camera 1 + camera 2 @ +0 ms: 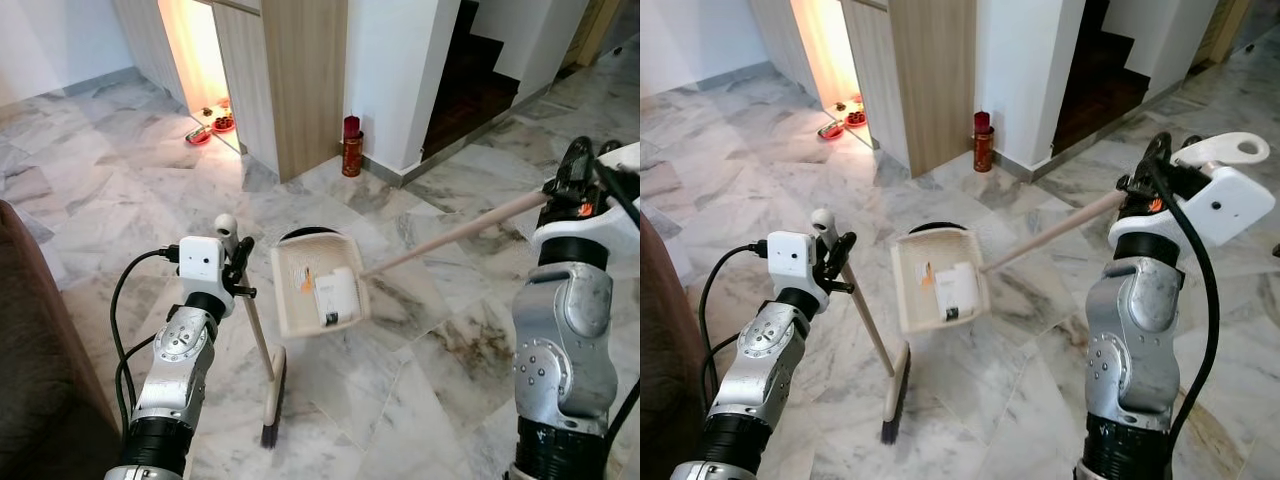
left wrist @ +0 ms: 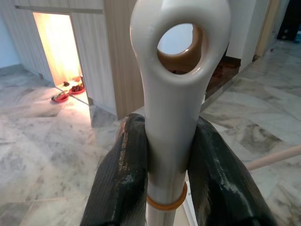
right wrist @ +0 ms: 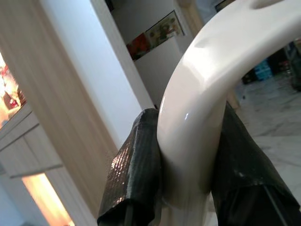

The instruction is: Sweep floor

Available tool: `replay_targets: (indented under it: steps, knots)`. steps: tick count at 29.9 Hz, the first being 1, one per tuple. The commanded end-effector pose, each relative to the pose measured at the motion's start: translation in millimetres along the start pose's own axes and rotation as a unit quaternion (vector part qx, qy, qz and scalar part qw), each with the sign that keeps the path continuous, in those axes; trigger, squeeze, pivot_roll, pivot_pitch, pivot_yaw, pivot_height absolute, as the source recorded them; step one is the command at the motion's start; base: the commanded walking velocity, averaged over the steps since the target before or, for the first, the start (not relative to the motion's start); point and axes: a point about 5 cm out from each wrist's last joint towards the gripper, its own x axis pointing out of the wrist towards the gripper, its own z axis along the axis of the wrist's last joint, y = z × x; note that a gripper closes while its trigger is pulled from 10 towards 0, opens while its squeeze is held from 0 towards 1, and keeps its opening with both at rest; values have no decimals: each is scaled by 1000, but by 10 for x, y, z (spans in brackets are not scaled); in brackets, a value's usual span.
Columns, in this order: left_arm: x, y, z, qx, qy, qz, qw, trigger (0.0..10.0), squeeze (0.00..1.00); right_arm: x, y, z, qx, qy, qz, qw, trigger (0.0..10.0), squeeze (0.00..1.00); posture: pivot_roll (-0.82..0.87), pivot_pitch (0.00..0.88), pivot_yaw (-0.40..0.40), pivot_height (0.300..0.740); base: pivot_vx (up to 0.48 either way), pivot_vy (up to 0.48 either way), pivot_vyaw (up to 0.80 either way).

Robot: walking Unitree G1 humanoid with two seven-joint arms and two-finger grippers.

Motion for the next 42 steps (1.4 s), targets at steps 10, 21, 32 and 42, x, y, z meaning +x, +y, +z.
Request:
replay_targets:
  steps: [10, 21, 32, 42]
  knots:
    - [11, -40, 113, 10, -35, -7, 999, 10000, 0, 112, -47, 167, 72, -36, -91, 993, 10000, 0, 14, 0, 32, 740, 0, 0, 0]
    - [6, 9, 112, 9, -34, 14, 999, 10000, 0, 150, -67, 186, 75, -35, -83, 993, 10000, 0, 10, 0, 24, 740, 0, 0, 0]
    - [-3, 64, 118, 16, -35, 34, 999, 10000, 0, 186, -40, 188, 75, -31, -70, 994, 10000, 0, 12, 0, 14, 740, 347, 0, 0]
    - [-2, 90, 128, 19, -36, 44, 998, 10000, 0, 181, -46, 174, 75, -28, -69, 994, 10000, 0, 17, 0, 14, 740, 429, 0, 0]
